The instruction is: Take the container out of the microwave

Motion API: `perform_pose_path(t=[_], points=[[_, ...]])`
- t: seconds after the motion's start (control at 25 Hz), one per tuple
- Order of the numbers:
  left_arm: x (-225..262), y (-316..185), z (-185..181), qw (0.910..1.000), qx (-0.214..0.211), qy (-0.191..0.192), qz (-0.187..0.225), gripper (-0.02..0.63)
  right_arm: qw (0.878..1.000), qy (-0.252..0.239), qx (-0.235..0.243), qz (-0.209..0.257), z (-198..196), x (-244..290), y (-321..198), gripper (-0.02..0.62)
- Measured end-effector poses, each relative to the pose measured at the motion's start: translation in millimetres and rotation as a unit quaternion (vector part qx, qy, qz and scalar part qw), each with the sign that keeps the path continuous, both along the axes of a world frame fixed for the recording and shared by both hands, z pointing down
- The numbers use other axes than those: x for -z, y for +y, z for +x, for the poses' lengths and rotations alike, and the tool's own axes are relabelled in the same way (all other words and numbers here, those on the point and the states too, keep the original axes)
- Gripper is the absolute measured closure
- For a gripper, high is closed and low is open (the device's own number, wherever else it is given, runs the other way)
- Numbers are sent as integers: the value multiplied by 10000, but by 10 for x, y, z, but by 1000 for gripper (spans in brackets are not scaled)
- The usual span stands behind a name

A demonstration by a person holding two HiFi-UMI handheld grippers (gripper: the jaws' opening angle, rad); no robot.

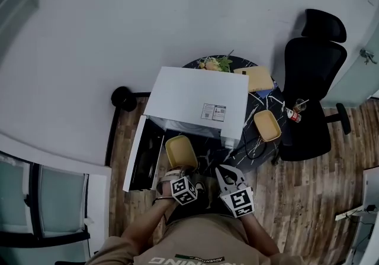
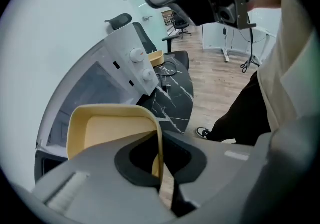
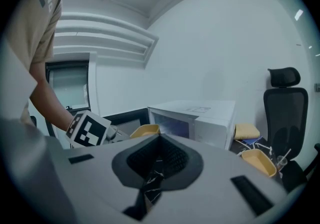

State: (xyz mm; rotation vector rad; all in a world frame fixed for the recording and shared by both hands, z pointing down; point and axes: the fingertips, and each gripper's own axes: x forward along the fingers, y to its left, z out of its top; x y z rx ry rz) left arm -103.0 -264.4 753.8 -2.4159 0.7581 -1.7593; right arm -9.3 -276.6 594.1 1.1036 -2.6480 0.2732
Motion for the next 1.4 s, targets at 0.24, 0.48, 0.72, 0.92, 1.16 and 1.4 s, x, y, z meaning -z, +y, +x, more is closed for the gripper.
perform_pose_path(t=[0.24,0.48,0.72,0.92,1.16,1.4], points=[[93,304,-2,9999,1,123,-103,595,9999,7,-126,-91,5,-72,45,586],[207,514,-127,9993,-76,344,-161,595,9992,289,-260,-13,-85,-32,232,586],[305,814,-132,9965,-485,658,-178,595,9970,395,-671,38,-233,67,611,587],[352,976,-29,9926,-963,725,-149,595,9938,412,-1023,-118,-222,62,859,586],[487,1082,161,9897,-1175,818,-92,595,9929,450,-1101,-41,-227,154,926,588],[591,1072,126,9915,-1068,736,-25,595,9936,656,-889,228,-244,198,813,588]])
